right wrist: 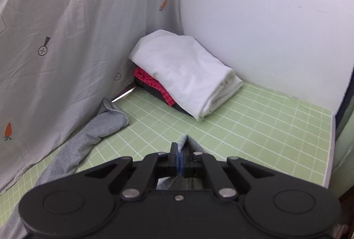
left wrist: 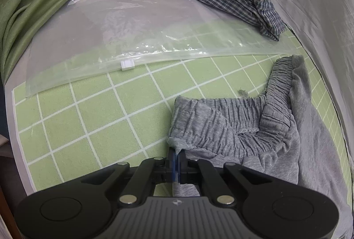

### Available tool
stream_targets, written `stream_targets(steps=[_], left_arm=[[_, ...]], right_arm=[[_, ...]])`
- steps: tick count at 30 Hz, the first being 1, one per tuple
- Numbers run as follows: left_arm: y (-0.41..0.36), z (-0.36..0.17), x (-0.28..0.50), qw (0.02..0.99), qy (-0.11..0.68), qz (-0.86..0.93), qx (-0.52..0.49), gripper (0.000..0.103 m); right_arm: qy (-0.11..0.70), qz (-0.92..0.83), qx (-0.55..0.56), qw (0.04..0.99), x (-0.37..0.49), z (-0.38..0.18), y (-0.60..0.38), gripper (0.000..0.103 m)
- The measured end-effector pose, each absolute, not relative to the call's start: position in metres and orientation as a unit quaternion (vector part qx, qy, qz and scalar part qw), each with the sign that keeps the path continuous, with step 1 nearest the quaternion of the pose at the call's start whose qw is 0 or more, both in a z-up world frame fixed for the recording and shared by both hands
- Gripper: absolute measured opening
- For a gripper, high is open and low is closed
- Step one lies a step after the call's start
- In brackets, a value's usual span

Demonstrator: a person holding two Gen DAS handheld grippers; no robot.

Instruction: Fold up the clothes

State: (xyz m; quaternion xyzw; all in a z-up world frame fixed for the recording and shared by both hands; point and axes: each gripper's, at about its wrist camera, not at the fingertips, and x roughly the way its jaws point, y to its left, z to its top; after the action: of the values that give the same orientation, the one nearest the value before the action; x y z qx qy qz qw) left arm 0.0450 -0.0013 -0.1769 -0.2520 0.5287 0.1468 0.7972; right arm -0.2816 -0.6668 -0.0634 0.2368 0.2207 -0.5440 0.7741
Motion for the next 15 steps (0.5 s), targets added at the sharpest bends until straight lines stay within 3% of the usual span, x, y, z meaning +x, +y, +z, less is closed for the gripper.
stream_targets(steps=[2, 6, 10, 14, 15], left_arm=[[-0.003, -0.176, 0.047, 0.798, 0.529, 0.149, -0.248, 0.002], [-0.002, -0.176, 0.049, 0.796, 0.530, 0.155, -0.248, 0.002], [-0.006, -0.175, 0.049, 0.800, 0.528, 0.159, -0.237, 0.003], [-0.011, -0.174, 0.052, 0.800, 0.534, 0.162, -0.221, 0.006], [-0.012, -0.173, 0.053, 0.799, 0.536, 0.164, -0.218, 0.006]], right_arm=[[0.244, -0.513, 0.227, 0.791, -0.243, -0.069, -0.684, 0.004], [0.255, -0.463, 0.268, 0.806, -0.204, -0.082, -0.703, 0.039], [0.246, -0.476, 0.314, 0.784, -0.225, -0.104, -0.695, 0.047], [0.287, -0.500, 0.365, 0.731, -0.255, -0.150, -0.693, 0.048], [0.297, -0.506, 0.376, 0.717, -0.262, -0.162, -0.692, 0.052]])
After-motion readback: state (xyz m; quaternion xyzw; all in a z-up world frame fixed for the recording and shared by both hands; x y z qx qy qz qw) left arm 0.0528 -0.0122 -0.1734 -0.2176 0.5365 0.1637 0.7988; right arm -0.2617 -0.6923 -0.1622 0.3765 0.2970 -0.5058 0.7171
